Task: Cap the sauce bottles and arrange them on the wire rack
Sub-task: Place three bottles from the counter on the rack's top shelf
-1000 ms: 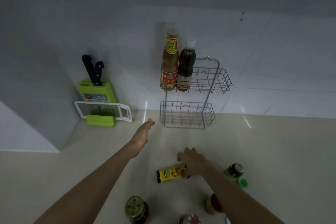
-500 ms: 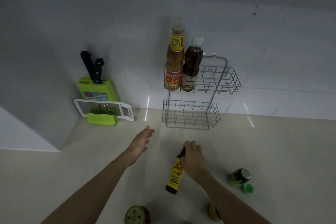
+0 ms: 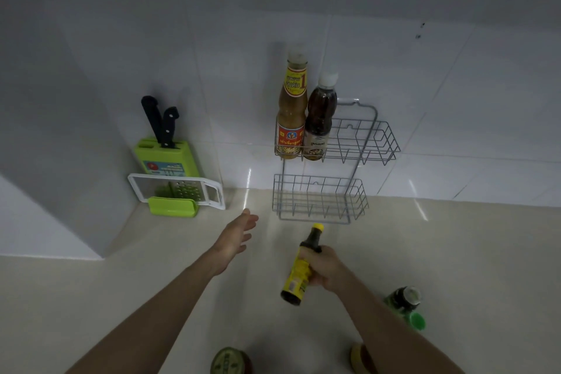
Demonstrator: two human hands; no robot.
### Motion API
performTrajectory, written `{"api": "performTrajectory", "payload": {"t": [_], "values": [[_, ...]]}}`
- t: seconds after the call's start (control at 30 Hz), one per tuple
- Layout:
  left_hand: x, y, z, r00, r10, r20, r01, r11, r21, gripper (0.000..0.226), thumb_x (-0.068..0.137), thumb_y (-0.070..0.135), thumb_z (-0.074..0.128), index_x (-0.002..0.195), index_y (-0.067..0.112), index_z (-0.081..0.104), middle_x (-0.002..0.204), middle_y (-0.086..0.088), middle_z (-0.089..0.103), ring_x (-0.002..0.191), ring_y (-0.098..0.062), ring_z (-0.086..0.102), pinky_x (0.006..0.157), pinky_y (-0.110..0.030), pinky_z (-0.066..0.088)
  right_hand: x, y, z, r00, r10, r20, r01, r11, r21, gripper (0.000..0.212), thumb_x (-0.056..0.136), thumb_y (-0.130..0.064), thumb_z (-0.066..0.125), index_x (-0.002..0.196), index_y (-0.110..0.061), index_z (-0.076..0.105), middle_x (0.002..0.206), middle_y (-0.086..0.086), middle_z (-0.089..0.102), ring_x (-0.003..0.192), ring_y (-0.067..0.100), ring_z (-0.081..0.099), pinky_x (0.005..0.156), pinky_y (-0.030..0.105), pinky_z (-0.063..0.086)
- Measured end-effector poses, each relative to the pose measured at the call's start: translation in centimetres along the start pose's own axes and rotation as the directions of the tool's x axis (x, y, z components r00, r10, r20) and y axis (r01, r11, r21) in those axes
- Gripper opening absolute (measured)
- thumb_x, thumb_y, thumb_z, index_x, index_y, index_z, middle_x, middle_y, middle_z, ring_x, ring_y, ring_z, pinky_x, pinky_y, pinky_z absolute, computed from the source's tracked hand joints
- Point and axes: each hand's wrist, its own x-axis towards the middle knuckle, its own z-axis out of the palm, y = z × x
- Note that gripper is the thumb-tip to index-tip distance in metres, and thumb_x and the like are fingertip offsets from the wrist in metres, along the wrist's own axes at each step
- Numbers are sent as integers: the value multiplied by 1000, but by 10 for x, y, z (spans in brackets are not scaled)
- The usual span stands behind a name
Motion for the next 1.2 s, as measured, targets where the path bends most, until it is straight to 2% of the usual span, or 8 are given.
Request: {"api": "performTrajectory", "payload": {"t": [0.13,0.27,0.47,0.57,0.77,0.93,1.07,1.2], "values": [[-6,16,2,999,52,-8,-52,999,-9,55,100,48,24,136,17,51,147,-5,47,133,-30,44,111,-43,32,-27,-50,-9,983,-98,152,59,969,240,29,83,-18,70,108,-7,60,94,14,64,77,30,67,72,43,58],[-10,41,9,990,138,-18,-139,990,-16,53,101,47,24,136,17,50,147,-5,46,134,-30,43,111,-44,31,-67,-98,-17,933,-290,211,226,932,283,52,73,-15,82,115,-5,55,87,10,66,72,25,66,73,41,57],[-13,90,19,954,295,-58,-298,954,-35,53,101,45,26,143,16,40,153,-5,37,140,-28,34,113,-46,28,-115,-164,-40,796,-599,87,540,767,346,50,77,-4,76,121,-6,53,97,10,70,88,25,70,83,45,58],[-17,119,25,924,371,-92,-374,927,-18,52,100,45,28,144,18,34,153,-3,35,135,-22,36,111,-41,30,-123,-200,-54,699,-715,-19,679,655,333,43,79,-1,73,119,-7,57,99,9,67,88,22,68,72,36,59],[-27,162,37,878,475,-63,-475,880,8,52,101,46,23,149,25,23,147,7,32,136,-13,30,119,-41,21,-98,-242,-69,561,-822,-95,824,545,154,48,76,-1,75,119,-18,60,119,5,63,103,23,65,84,43,57],[-40,172,57,857,514,-38,-515,852,-96,36,103,40,18,133,32,35,113,16,44,101,-5,43,96,-30,29,-69,-249,-67,573,-817,60,820,572,-37,51,73,-1,79,118,-18,62,114,0,65,105,23,64,88,47,56],[-28,165,57,857,514,-44,-516,851,-101,46,102,44,19,145,30,28,123,14,41,110,-8,41,95,-31,29,-53,-246,-66,607,-779,157,794,600,-98,55,75,-1,78,124,-16,58,116,0,64,110,25,63,83,39,59],[-16,161,50,875,482,-37,-483,873,-66,48,101,47,28,147,34,26,131,13,42,122,-12,43,98,-32,30,-45,-247,-70,654,-725,216,754,646,-118,62,75,-11,80,130,-20,53,126,6,61,118,25,60,91,44,56]]}}
